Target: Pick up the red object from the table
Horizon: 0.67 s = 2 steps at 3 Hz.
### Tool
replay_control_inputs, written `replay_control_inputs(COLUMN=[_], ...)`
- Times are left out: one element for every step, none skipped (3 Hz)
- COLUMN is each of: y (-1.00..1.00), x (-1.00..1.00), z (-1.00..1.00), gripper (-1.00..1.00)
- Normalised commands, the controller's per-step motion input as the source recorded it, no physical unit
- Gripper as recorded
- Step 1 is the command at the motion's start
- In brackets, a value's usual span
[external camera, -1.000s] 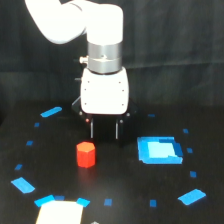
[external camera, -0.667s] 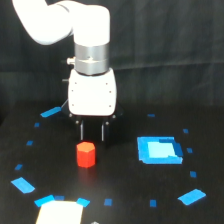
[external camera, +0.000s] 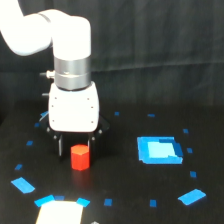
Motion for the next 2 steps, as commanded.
replay_control_inputs(y=[-1.0,0.56], x=[0.1,0.39], z=[-0.93,0.59], gripper=[-1.0,-1.0])
